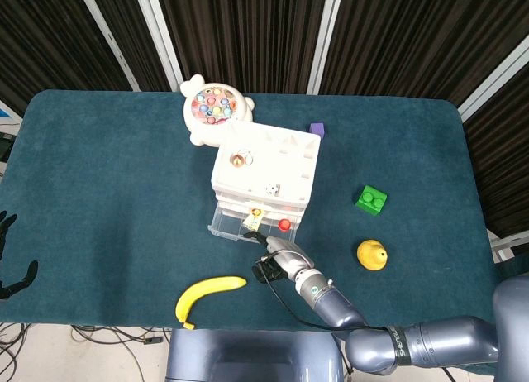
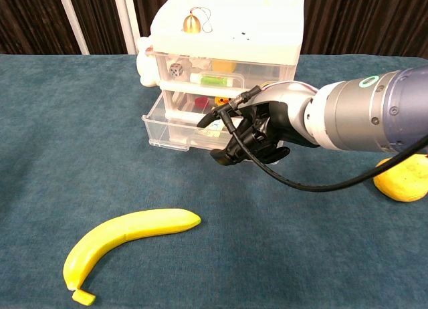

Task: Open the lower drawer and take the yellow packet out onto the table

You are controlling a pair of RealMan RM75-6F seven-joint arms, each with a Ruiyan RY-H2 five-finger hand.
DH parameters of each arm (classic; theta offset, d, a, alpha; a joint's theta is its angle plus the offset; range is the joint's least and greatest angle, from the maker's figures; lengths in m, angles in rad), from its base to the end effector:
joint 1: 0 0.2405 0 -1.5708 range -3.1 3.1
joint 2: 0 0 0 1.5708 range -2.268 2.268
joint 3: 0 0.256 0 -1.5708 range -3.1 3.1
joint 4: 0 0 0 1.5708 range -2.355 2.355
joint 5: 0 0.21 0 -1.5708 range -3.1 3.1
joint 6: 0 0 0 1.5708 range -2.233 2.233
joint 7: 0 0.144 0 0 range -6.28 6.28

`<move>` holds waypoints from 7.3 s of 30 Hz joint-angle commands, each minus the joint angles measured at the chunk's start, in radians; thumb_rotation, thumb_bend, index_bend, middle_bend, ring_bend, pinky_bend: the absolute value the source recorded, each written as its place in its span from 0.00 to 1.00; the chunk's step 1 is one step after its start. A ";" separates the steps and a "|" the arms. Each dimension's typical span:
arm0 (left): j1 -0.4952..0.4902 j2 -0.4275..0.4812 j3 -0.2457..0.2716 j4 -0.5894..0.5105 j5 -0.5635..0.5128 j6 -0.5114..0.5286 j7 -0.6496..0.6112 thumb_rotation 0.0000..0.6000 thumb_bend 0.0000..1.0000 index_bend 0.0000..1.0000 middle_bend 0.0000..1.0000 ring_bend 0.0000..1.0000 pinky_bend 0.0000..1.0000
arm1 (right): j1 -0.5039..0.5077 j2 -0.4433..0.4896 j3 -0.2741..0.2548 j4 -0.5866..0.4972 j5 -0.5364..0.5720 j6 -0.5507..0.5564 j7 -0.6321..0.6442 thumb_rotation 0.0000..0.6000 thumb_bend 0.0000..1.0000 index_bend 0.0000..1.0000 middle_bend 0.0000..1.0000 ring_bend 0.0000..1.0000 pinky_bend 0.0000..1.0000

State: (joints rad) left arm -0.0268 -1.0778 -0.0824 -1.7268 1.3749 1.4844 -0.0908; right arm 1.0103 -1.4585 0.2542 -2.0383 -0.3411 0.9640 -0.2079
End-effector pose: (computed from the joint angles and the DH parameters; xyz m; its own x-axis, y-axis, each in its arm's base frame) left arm -0.3152 0.1672 0.1718 0.2290 -0.0190 0.9733 0.9623 0.1553 -0.2233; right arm -0.0369 -0.2780 -0.0236 -0.1681 -0.7197 0.6737 -0.9767 0.0291 -0.2126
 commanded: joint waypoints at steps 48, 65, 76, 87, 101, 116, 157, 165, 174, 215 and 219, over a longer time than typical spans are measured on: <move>-0.001 0.001 -0.001 -0.001 -0.006 -0.004 0.002 1.00 0.36 0.04 0.00 0.00 0.00 | 0.012 0.010 -0.039 -0.035 -0.009 -0.025 -0.005 1.00 0.54 0.18 0.91 0.98 1.00; -0.001 0.000 -0.001 0.001 -0.005 -0.003 0.004 1.00 0.36 0.04 0.00 0.00 0.00 | 0.016 0.015 -0.047 -0.047 -0.012 -0.025 -0.004 1.00 0.54 0.19 0.91 0.98 1.00; -0.001 0.000 -0.001 -0.001 -0.008 -0.004 0.006 1.00 0.36 0.04 0.00 0.00 0.00 | 0.017 0.017 -0.043 -0.044 -0.012 -0.017 0.006 1.00 0.54 0.19 0.91 0.98 1.00; -0.001 0.001 -0.001 -0.002 -0.007 -0.006 0.006 1.00 0.36 0.04 0.00 0.00 0.00 | 0.009 0.084 -0.023 -0.082 -0.034 0.017 -0.007 1.00 0.43 0.19 0.91 0.98 1.00; -0.002 0.002 -0.001 -0.005 -0.009 -0.009 0.003 1.00 0.36 0.04 0.00 0.00 0.00 | 0.056 0.188 -0.049 -0.029 -0.204 0.007 -0.165 1.00 0.21 0.22 0.97 1.00 1.00; -0.003 0.003 0.000 -0.008 -0.012 -0.013 0.005 1.00 0.36 0.04 0.00 0.00 0.00 | 0.046 0.113 -0.135 0.185 -0.620 0.010 -0.283 1.00 0.19 0.29 1.00 1.00 1.00; -0.005 0.006 0.000 -0.010 -0.017 -0.019 0.005 1.00 0.36 0.04 0.00 0.00 0.00 | 0.056 -0.092 -0.138 0.348 -0.680 0.048 -0.588 1.00 0.19 0.31 1.00 1.00 1.00; -0.005 0.008 0.001 -0.012 -0.019 -0.020 0.004 1.00 0.36 0.04 0.00 0.00 0.00 | 0.068 -0.113 -0.146 0.391 -0.698 0.027 -0.614 1.00 0.19 0.34 1.00 1.00 1.00; -0.006 0.009 0.001 -0.013 -0.020 -0.023 0.004 1.00 0.36 0.05 0.00 0.00 0.00 | 0.079 -0.123 -0.157 0.429 -0.721 0.005 -0.641 1.00 0.19 0.36 1.00 1.00 1.00; -0.008 0.014 0.002 -0.020 -0.028 -0.032 0.005 1.00 0.36 0.04 0.00 0.00 0.05 | 0.143 -0.148 -0.161 0.521 -0.697 -0.106 -0.685 1.00 0.17 0.41 1.00 1.00 1.00; -0.008 0.015 0.002 -0.020 -0.029 -0.032 0.005 1.00 0.36 0.04 0.00 0.00 0.05 | 0.148 -0.156 -0.164 0.533 -0.692 -0.110 -0.694 1.00 0.17 0.43 1.00 1.00 1.00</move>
State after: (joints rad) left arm -0.0344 -1.0626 -0.0808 -1.7471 1.3462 1.4520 -0.0856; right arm 1.1579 -1.6135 0.0913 -1.5065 -1.0338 0.8542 -0.9009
